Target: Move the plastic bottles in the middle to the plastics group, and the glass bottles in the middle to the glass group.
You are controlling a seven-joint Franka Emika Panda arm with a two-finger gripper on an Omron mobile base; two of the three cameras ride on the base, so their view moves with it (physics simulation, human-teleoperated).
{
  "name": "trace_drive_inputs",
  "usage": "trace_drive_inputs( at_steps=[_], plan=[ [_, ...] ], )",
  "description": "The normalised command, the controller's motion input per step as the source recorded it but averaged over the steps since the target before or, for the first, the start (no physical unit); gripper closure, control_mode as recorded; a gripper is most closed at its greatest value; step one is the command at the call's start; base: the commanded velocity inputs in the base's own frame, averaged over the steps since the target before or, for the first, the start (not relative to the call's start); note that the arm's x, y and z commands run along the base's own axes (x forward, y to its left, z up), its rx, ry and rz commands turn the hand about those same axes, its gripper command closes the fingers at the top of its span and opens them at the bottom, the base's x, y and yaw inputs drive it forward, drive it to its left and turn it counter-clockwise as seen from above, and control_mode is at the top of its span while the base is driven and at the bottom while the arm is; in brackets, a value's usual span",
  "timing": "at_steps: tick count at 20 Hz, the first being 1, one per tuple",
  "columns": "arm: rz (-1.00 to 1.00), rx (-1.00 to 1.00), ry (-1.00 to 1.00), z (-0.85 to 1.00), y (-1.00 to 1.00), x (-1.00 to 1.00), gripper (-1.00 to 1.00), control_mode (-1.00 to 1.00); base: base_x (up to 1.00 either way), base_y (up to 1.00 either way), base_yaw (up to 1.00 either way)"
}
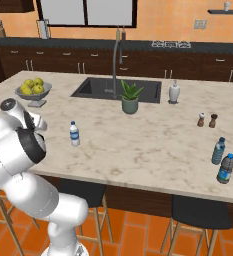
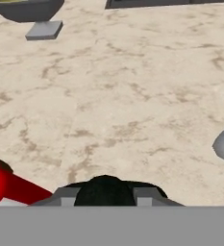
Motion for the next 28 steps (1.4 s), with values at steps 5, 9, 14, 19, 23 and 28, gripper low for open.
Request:
trace_drive_inputs(
  at_steps=[5, 9, 14, 19, 23, 28],
  plan=[
    [0.01, 0.01, 0.00, -0.21, 0.00, 0.00, 1.00, -1.00, 0.00, 0.00, 0.00],
    [0.00, 0.01, 0.00, -0.24, 0.01, 0.00, 1.00, -1.00, 0.00, 0.00, 0.00],
    [0.00, 0.01, 0.00, -0.23, 0.02, -0.04, 1.00, -1.00, 0.00, 0.00, 0.00],
    [0.00, 0.00, 0.00, -0.02, -0.03, -0.18, -1.00, -1.00, 0.00, 0.00, 0.00],
    [0.00, 0.00, -0.01, 0.09, -0.08, -0.12, -1.00, -1.00, 0.00, 0.00, 0.00],
    [0.00, 0.02, 0.00, 0.23, -0.02, 0.00, -1.00, -1.00, 0.00, 0.00, 0.00]
  ],
)
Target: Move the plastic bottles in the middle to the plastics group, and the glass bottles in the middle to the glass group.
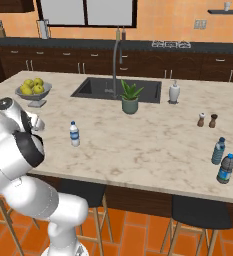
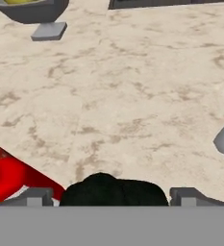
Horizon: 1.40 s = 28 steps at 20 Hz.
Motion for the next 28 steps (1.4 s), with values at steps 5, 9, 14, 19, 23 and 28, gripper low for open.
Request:
trace_drive_inputs(
  at_steps=[5, 9, 14, 19, 23, 28],
  plan=[
    [-0.01, 0.04, 0.00, 0.50, -0.26, -0.10, -1.00, -1.00, 0.00, 0.00, 0.00],
    [-0.01, 0.01, 0.00, 0.34, -0.61, -0.29, -1.00, -1.00, 0.00, 0.00, 0.00],
    [0.00, 0.00, 0.01, 0.16, -0.84, -0.31, -1.00, -1.00, 0.00, 0.00, 0.00],
    [0.00, 0.00, 0.09, 0.09, -0.87, -0.11, -1.00, -1.00, 0.00, 0.00, 0.00],
    [0.00, -0.02, 0.04, 0.00, -0.69, 0.10, -1.00, -1.00, 0.00, 0.00, 0.00],
    [0.00, -0.08, 0.01, -0.02, -0.23, 0.39, -1.00, -1.00, 0.00, 0.00, 0.00]
  ],
)
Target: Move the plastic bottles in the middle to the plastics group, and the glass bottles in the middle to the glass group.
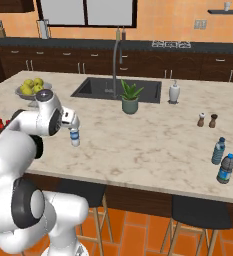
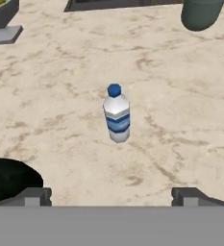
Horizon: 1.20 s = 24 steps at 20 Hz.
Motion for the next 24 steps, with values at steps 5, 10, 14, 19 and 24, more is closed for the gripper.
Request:
trace_drive_inputs(
  at_steps=[5, 10, 14, 19, 24],
  plan=[
    [0.01, -0.09, 0.00, -0.20, -0.10, 0.45, -1.00, -1.00, 0.00, 0.00, 0.00],
    [0.10, -0.01, 0.00, -0.35, -0.04, 0.22, -1.00, -1.00, 0.00, 0.00, 0.00],
    [0.11, 0.00, 0.00, -0.38, 0.00, 0.32, -1.00, -1.00, 0.00, 0.00, 0.00],
    [0.04, 0.00, 0.01, -0.30, 0.00, 0.42, -1.00, -1.00, 0.00, 0.00, 0.00],
    [0.00, 0.00, 0.04, -0.22, 0.04, 0.41, -1.00, -1.00, 0.00, 0.00, 0.00]
  ],
)
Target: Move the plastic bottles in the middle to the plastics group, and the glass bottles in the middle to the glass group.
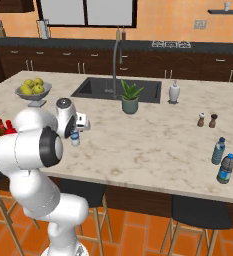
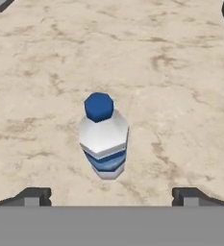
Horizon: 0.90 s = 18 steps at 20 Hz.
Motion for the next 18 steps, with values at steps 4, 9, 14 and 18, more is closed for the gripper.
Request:
trace_drive_inputs(
  at_steps=[4, 9, 14, 18],
  plan=[
    [0.00, 0.00, 0.00, -0.16, 0.12, 0.28, -1.00, -1.00, 0.00, 0.00, 0.00],
    [0.00, 0.00, 0.00, -0.18, 0.10, 0.22, -1.00, -1.00, 0.00, 0.00, 0.00],
    [0.00, 0.00, 0.00, -0.20, 0.05, 0.18, -1.00, -1.00, 0.00, 0.00, 0.00],
    [0.00, 0.00, 0.00, -0.16, 0.00, 0.13, -1.00, -1.00, 0.00, 0.00, 0.00]
  ],
)
